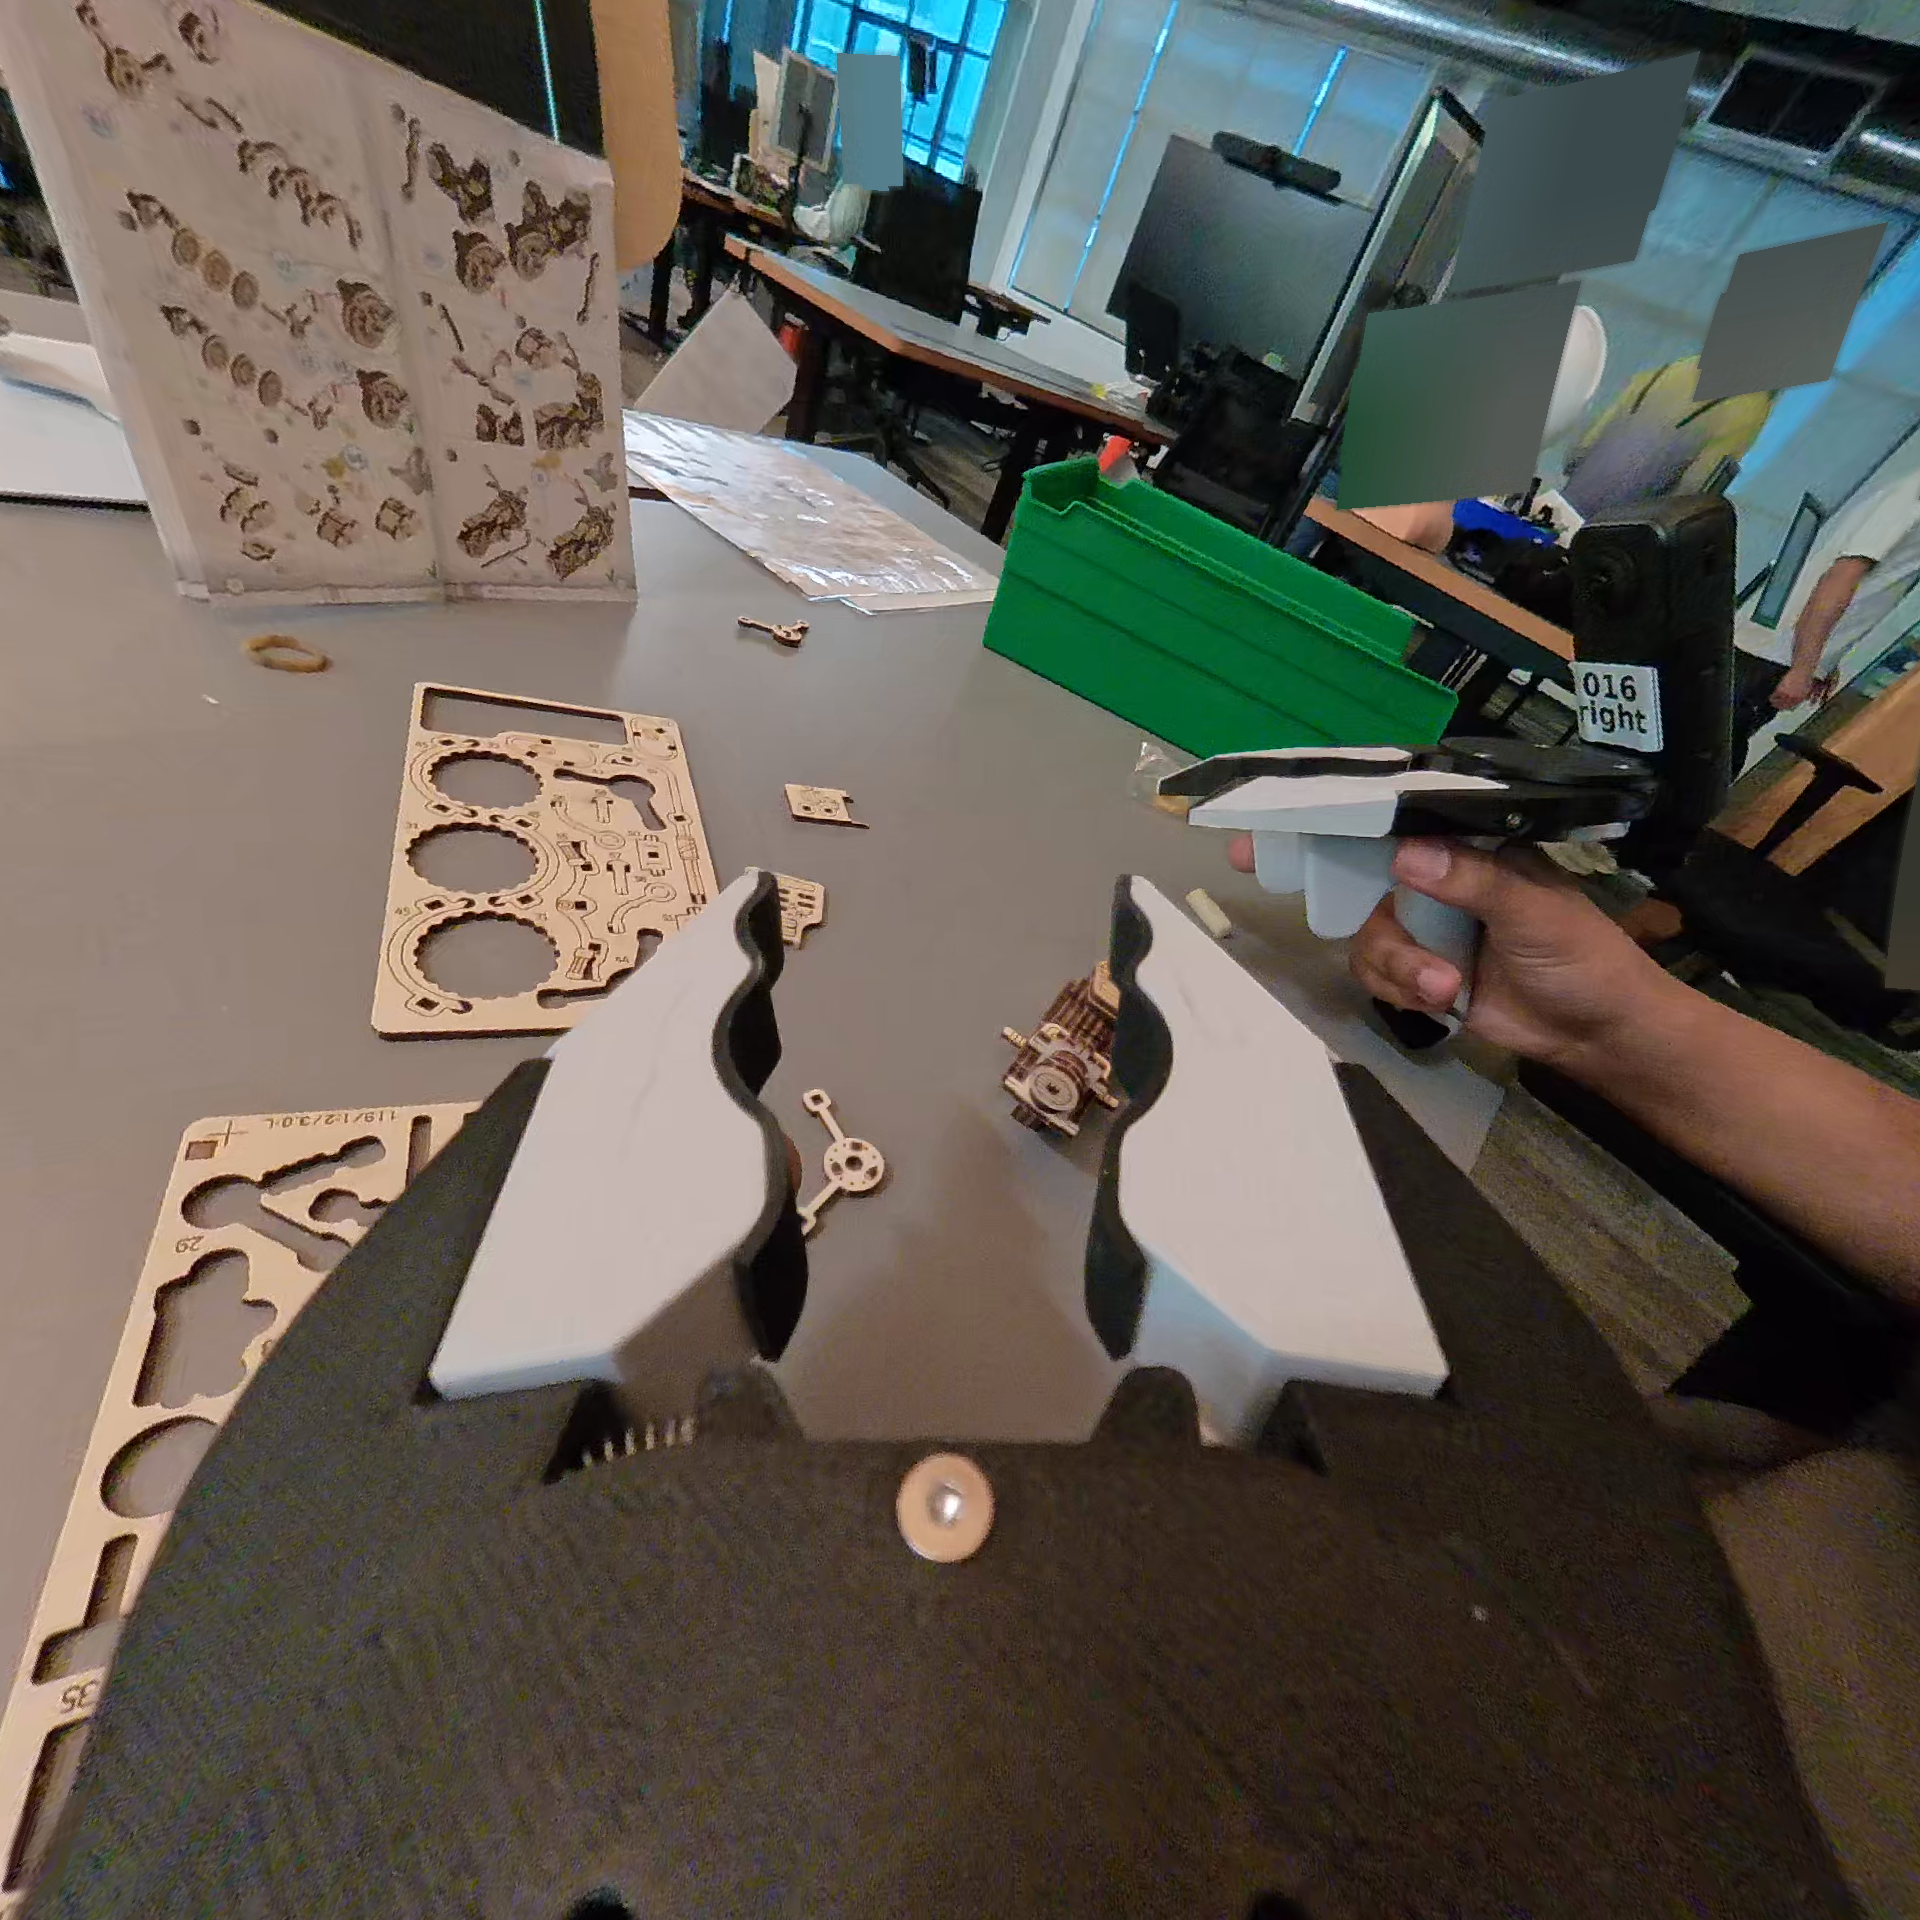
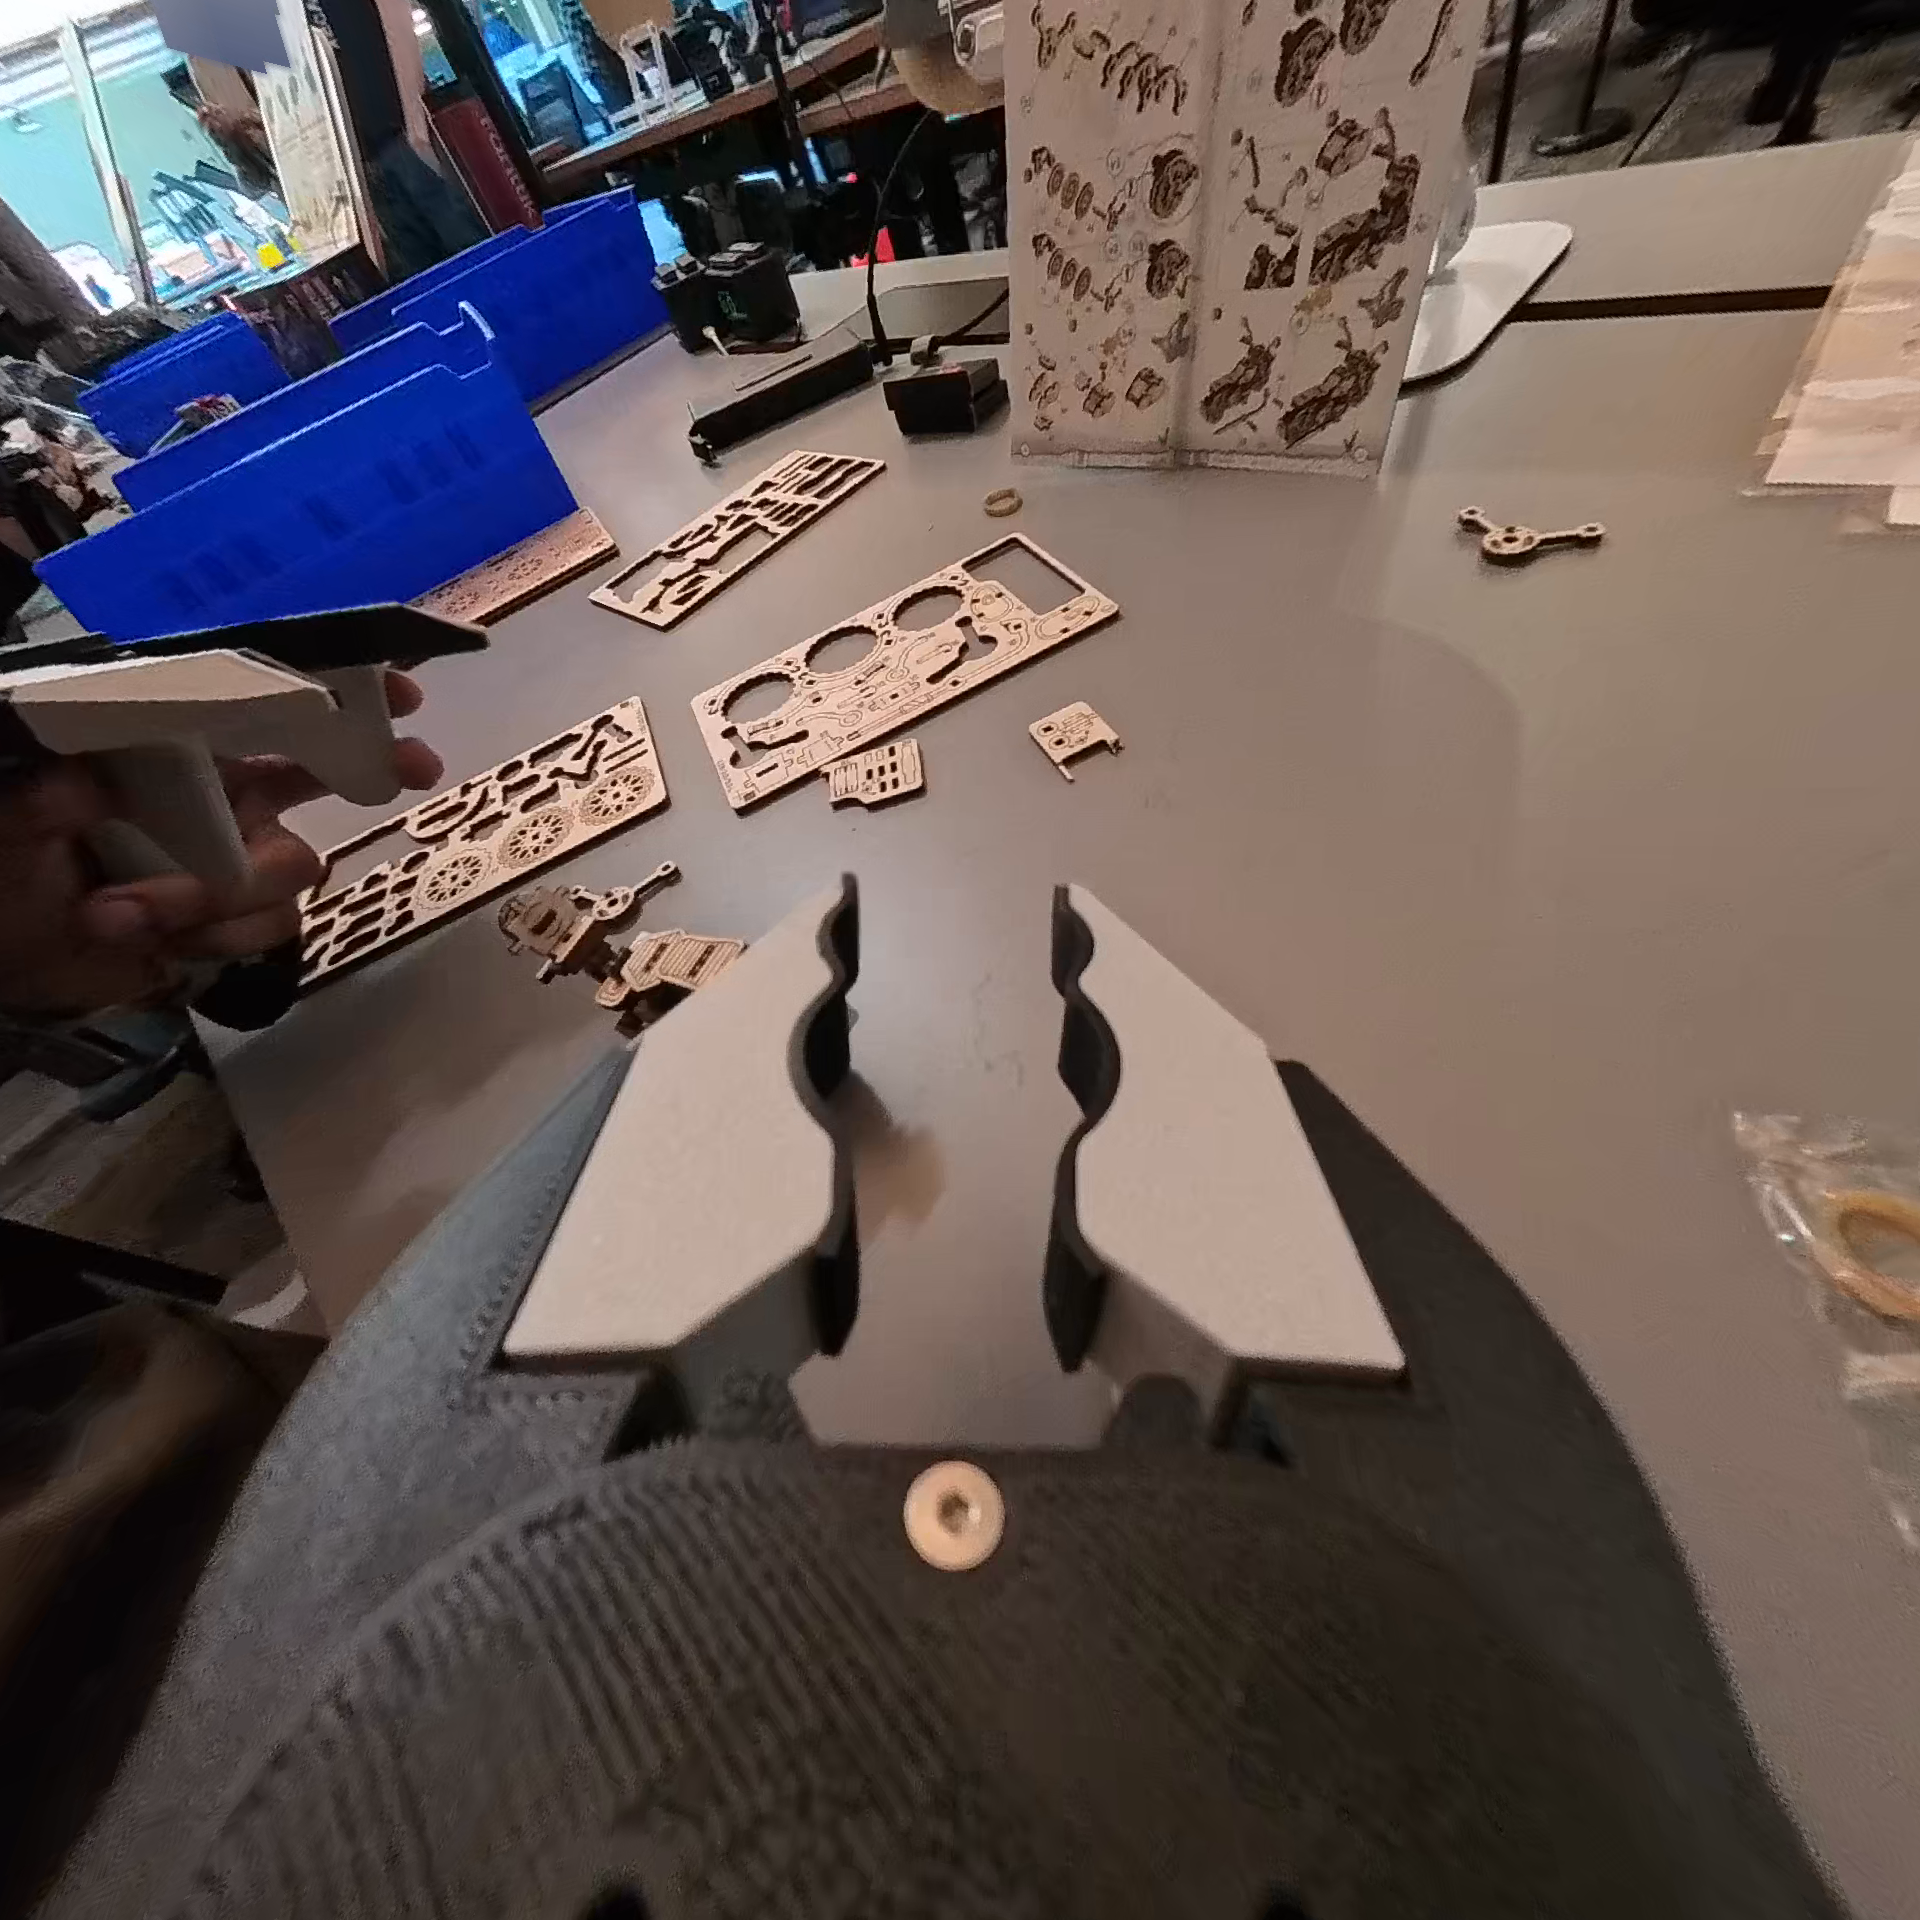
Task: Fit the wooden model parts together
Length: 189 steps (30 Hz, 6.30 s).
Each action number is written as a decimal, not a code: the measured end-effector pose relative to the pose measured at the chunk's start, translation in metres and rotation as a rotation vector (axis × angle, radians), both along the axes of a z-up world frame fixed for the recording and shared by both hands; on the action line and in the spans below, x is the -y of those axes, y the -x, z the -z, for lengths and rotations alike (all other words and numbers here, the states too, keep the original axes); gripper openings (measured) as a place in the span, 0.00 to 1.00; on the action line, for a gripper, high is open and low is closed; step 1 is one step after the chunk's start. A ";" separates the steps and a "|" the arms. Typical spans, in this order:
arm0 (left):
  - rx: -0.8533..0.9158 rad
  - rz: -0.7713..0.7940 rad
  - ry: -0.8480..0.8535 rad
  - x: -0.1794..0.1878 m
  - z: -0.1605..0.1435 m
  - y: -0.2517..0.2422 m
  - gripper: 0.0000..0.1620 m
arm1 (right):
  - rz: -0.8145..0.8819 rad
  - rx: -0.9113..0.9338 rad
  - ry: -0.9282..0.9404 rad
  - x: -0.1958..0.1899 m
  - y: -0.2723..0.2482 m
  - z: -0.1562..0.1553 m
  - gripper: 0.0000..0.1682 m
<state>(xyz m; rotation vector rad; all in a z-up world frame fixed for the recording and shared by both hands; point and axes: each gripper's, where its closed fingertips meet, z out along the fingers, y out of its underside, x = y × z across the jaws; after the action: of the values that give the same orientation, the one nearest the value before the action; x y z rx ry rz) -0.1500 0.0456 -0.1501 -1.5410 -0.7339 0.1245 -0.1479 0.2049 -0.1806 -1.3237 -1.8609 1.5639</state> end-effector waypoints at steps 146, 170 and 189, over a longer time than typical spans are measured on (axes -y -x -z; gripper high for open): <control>0.099 -0.104 0.627 0.115 0.075 0.025 0.75 | -0.001 -0.010 0.016 0.007 0.006 -0.001 0.21; 0.072 -0.473 0.768 0.182 0.071 0.057 0.57 | -0.014 -0.005 0.035 0.010 0.011 -0.003 0.21; 0.010 -0.199 0.607 0.077 0.071 0.020 0.57 | -0.055 -0.005 0.036 0.023 0.011 -0.004 0.21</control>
<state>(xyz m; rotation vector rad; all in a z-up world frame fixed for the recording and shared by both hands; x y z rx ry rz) -0.1696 -0.0309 -0.2208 -2.0360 -0.9071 0.5268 -0.1587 0.1820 -0.1767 -1.2934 -1.8897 1.6341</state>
